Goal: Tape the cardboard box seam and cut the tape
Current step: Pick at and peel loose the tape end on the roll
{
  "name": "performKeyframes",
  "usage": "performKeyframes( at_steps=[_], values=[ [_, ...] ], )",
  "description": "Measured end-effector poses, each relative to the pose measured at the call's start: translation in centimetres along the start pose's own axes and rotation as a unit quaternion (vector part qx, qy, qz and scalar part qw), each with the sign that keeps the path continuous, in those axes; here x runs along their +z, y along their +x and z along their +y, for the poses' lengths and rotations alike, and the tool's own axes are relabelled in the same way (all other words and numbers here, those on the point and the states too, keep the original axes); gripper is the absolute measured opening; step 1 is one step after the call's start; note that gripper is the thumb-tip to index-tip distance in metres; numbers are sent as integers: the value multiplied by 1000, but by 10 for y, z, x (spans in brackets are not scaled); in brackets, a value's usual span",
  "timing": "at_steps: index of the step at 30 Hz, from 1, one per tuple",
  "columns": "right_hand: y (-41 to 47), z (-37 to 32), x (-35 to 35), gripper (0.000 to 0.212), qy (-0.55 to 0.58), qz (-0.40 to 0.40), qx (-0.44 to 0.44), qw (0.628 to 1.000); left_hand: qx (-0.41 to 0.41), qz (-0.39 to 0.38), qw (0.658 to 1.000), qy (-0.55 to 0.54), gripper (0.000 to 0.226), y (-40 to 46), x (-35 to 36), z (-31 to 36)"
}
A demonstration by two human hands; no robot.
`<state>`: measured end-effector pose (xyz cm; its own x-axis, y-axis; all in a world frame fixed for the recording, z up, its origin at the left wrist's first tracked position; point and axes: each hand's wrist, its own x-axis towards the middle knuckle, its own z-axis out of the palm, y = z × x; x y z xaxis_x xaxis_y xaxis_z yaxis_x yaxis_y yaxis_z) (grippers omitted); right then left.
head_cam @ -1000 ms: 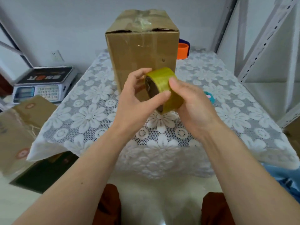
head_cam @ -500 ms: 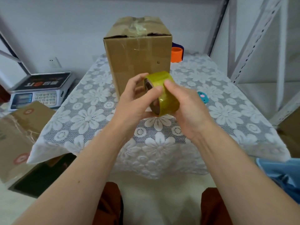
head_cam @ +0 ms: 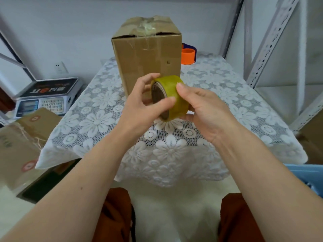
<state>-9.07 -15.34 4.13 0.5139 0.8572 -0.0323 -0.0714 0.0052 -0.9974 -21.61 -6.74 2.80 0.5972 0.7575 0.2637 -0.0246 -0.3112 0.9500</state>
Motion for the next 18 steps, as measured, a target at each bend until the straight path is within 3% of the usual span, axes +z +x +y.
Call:
performKeyframes(
  at_steps=[3,7,12,18],
  values=[
    [-2,1,-2,17,-20,-18,-22,999,-97,-15,989,-108,55,6,0,1],
    [-1,-2,-7,10,-14,-31,-55,998,-132,-36,977,-164,47,15,-2,1],
    [2,0,-8,31,-10,-67,-81,994,-166,-44,959,-227,39,17,-5,3],
    [1,-1,-8,37,3,-29,-63,998,-192,-49,944,-263,52,14,-3,2]
  ],
)
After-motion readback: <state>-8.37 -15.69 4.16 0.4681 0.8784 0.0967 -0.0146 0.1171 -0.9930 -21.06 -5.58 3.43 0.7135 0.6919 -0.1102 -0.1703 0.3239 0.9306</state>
